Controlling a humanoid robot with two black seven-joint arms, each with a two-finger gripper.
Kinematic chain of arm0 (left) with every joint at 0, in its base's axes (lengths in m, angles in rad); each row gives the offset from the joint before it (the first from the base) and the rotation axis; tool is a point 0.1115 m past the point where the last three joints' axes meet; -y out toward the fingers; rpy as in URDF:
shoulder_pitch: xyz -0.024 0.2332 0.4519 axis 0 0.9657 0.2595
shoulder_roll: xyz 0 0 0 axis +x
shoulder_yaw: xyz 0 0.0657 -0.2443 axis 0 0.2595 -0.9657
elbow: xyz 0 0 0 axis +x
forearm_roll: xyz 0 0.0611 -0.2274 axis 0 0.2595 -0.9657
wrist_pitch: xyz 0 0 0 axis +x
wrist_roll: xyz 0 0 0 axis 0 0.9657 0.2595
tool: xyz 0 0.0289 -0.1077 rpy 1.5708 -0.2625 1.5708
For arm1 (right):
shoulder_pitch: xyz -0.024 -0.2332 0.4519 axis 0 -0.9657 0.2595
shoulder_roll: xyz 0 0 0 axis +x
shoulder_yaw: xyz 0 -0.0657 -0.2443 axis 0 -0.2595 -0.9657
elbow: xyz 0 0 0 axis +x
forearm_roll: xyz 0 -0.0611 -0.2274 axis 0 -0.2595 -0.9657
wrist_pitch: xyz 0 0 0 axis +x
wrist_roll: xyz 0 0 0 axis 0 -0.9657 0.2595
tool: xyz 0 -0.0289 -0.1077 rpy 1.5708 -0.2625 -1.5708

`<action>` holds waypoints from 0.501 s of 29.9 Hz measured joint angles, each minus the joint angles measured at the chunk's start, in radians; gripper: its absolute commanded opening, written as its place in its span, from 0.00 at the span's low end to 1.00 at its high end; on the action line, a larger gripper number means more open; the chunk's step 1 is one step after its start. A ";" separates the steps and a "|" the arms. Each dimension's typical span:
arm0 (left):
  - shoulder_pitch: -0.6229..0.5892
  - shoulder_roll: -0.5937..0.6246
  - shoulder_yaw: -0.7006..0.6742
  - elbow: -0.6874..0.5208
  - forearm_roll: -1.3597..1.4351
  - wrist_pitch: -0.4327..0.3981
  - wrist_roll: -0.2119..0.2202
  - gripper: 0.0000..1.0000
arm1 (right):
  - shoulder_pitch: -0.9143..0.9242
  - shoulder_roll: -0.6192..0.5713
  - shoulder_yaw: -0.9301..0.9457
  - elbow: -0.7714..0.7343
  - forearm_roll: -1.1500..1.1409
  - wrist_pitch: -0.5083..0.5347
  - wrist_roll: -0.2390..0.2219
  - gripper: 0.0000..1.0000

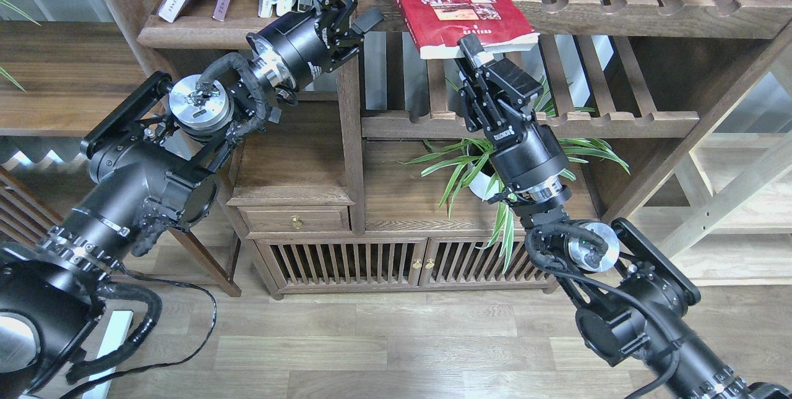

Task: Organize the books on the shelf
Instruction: 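Grasp the dark red book's edge with the left gripper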

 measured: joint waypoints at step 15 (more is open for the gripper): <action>0.001 0.000 0.029 -0.003 -0.001 -0.053 0.083 0.97 | 0.015 0.023 -0.003 0.000 -0.010 0.000 -0.003 0.00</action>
